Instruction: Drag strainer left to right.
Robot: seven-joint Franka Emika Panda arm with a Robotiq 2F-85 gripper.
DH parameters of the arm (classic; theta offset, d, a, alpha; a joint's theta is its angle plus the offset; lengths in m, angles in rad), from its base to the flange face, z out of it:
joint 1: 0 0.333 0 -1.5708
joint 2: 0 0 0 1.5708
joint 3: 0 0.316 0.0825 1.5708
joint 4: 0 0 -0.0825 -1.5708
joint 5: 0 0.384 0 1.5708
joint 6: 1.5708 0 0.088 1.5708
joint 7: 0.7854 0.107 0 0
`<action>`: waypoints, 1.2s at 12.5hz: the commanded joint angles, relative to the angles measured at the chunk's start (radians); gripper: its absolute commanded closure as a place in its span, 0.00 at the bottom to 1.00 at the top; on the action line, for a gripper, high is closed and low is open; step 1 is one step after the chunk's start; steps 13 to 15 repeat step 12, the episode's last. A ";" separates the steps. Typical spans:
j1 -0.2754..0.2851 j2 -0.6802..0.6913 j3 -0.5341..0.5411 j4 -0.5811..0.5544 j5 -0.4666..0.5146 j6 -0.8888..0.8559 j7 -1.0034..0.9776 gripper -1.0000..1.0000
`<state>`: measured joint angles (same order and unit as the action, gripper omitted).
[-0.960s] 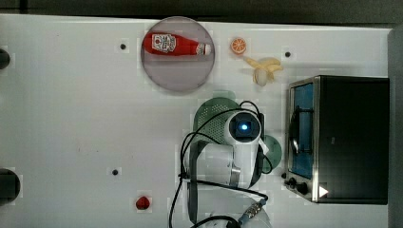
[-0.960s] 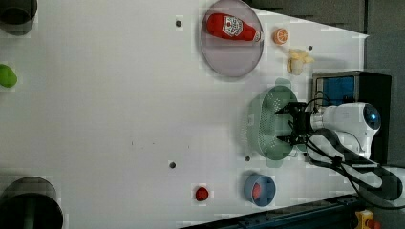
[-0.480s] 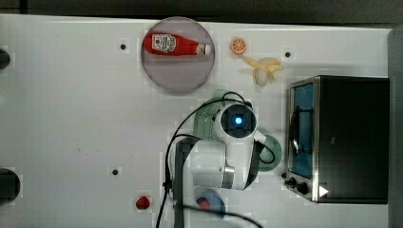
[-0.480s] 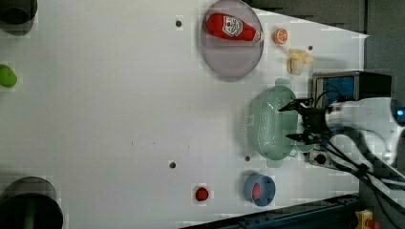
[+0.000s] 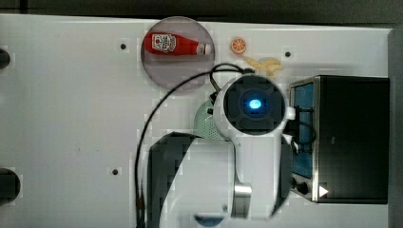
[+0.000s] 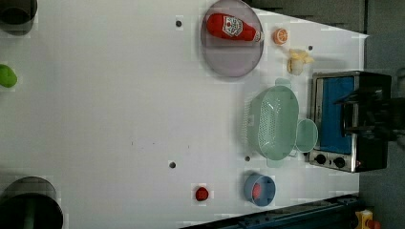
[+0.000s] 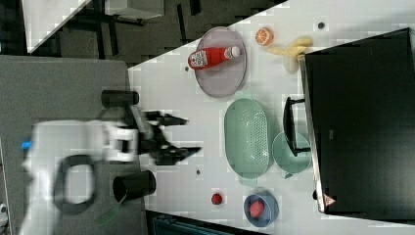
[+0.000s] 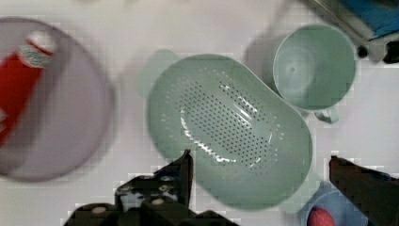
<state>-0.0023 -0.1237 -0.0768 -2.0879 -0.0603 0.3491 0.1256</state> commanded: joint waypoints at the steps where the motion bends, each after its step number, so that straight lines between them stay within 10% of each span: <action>1: 0.015 -0.052 -0.012 0.126 0.017 -0.160 -0.120 0.00; 15: 0.017 -0.050 -0.007 0.254 0.031 -0.345 -0.134 0.00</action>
